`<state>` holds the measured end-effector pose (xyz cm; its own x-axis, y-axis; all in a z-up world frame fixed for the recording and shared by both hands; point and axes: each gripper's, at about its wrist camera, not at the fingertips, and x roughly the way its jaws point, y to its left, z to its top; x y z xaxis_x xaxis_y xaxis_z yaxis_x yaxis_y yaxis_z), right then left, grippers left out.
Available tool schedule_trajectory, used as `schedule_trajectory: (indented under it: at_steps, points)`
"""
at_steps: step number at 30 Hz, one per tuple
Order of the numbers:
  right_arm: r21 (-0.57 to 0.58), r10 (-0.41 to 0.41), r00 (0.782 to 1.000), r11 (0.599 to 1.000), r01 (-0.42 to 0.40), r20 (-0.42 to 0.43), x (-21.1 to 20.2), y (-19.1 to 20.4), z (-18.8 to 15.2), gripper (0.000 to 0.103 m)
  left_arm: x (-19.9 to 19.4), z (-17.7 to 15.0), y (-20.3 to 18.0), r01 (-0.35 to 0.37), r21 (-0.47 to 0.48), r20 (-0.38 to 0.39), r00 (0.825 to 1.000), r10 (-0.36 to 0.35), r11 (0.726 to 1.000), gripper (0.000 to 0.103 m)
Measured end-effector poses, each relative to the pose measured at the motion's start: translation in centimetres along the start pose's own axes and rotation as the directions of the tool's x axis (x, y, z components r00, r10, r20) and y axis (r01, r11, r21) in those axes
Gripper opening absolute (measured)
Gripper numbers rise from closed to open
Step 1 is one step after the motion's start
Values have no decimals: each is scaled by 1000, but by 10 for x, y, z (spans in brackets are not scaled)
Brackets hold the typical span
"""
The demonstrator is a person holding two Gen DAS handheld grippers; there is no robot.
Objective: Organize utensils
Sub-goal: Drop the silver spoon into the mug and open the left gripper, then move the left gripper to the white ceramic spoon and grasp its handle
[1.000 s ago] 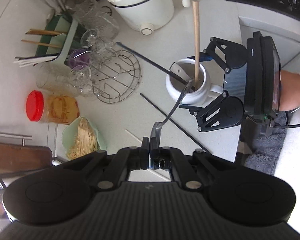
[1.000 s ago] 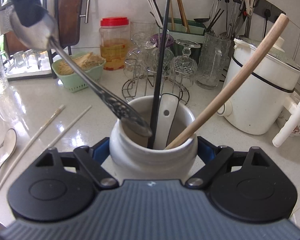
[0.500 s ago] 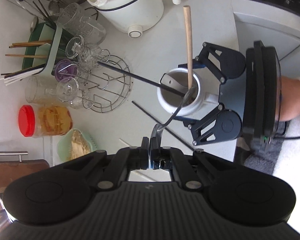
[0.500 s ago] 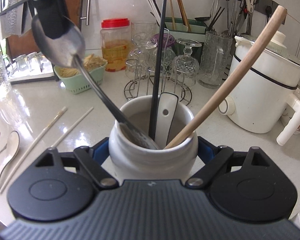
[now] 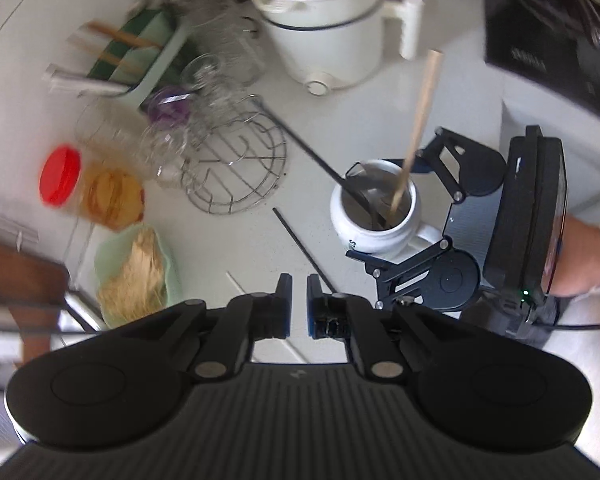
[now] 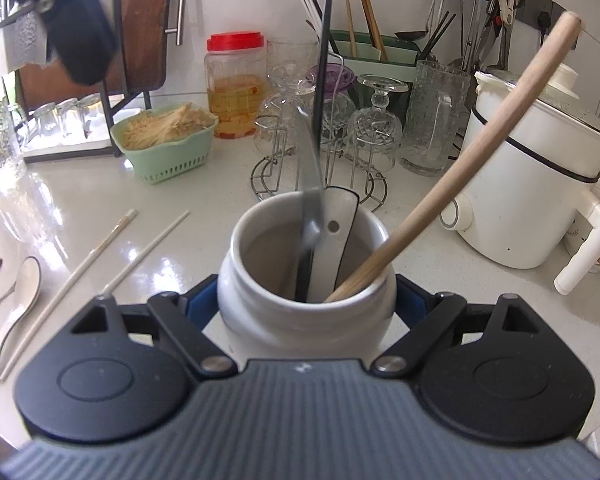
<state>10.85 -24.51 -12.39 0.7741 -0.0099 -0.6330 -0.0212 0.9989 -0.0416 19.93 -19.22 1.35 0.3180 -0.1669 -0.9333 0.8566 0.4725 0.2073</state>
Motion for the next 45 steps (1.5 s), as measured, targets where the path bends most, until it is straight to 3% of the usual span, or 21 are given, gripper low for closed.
schedule_trajectory:
  at_steps: [4, 8, 11, 13, 15, 16, 20, 24, 26, 29, 37, 40, 42, 45]
  points:
    - [-4, 5, 1000, 1000, -5, -5, 0, 0, 1, 91, -4, -36, 15, -6, -156, 57, 998, 15, 988, 8]
    - [-6, 5, 1000, 1000, -5, -13, 1, 0, 2, 91, -4, -87, 38, -14, -352, 89, 995, 49, 936, 8]
    - [-6, 4, 1000, 1000, -4, -15, 2, 0, 2, 91, 3, -137, 57, -28, -521, 89, 992, 87, 853, 10]
    - [-3, 3, 1000, 1000, -3, -17, 2, 1, 3, 91, 8, -174, 67, -41, -619, 74, 991, 110, 785, 24]
    - [-4, 3, 1000, 1000, -3, -17, 2, 0, 2, 91, 15, -211, 72, -60, -697, 60, 988, 142, 715, 43]
    - [-3, 3, 1000, 1000, -3, -18, 2, 0, 2, 91, 19, -229, 74, -60, -723, 59, 987, 148, 688, 44]
    - [-1, -2, 1000, 1000, 2, -24, 3, 1, 3, 91, 44, -287, 72, 0, -805, 67, 994, 92, 593, 44]
    - [-5, -17, 999, 1000, 17, -39, 5, 4, 5, 91, 67, -316, 62, 72, -845, 119, 991, 54, 530, 53]
    - [-4, -25, 999, 1000, 25, -46, 6, 5, 6, 92, 76, -319, 55, 127, -845, 164, 986, 26, 520, 53]
    - [-5, -34, 998, 999, 33, -52, 7, 7, 7, 92, 87, -315, 42, 136, -828, 169, 986, 11, 545, 53]
    - [4, -51, 997, 999, 51, -62, 8, 9, 8, 91, 119, -303, 29, 164, -835, 179, 984, -23, 525, 47]
    - [5, -52, 997, 999, 52, -62, 9, 9, 8, 91, 121, -294, 24, 113, -818, 146, 989, 13, 563, 35]
    - [4, -51, 997, 999, 52, -62, 9, 9, 8, 91, 122, -288, 22, 91, -813, 129, 991, 26, 575, 22]
    - [5, -52, 997, 999, 52, -58, 9, 9, 8, 91, 127, -279, 23, 59, -810, 104, 994, 43, 584, 18]
